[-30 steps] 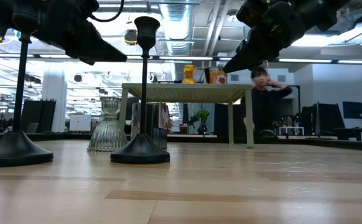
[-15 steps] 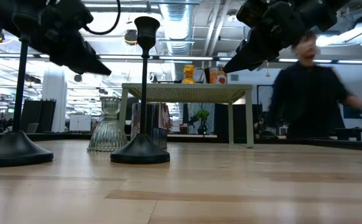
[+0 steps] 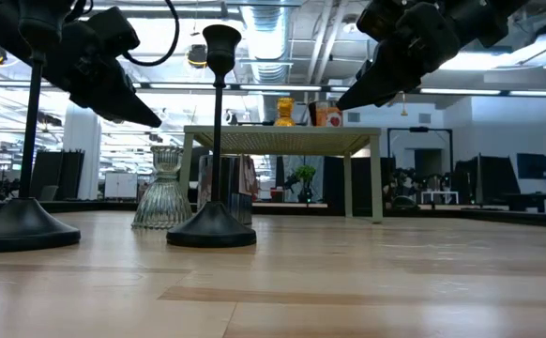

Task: Pick & Place candle stick holders
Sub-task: Put the left black holder on the shelf

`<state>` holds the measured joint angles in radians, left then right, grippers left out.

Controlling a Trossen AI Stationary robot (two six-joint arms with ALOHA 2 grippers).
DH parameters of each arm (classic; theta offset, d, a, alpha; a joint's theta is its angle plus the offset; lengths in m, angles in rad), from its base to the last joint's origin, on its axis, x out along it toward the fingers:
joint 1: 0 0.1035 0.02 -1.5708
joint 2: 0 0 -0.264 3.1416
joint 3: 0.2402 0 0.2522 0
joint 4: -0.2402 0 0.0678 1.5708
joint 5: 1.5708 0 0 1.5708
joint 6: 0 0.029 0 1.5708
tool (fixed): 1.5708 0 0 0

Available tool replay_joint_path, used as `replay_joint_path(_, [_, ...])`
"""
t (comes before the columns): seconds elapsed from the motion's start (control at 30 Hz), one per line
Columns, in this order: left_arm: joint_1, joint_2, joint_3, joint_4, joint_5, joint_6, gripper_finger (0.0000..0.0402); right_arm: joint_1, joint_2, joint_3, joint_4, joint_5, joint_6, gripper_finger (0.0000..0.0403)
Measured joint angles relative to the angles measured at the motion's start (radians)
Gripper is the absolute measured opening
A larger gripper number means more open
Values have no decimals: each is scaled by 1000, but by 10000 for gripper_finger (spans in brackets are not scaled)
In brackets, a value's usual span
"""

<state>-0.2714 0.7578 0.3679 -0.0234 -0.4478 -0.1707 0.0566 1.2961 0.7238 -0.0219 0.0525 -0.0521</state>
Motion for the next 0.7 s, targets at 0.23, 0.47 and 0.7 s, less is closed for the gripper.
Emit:
replay_joint_path(0.23, [0,0,0,1,6,74,8,0,0,0,0,0,0,69])
replay_joint_path(0.47, [-1,-70,32,1,23,211,6,0,0,0,0,0,0,69])
replay_joint_path(0.7, [-2,-142,180,-54,75,-16,4,-3,0,0,0,0,0,69])
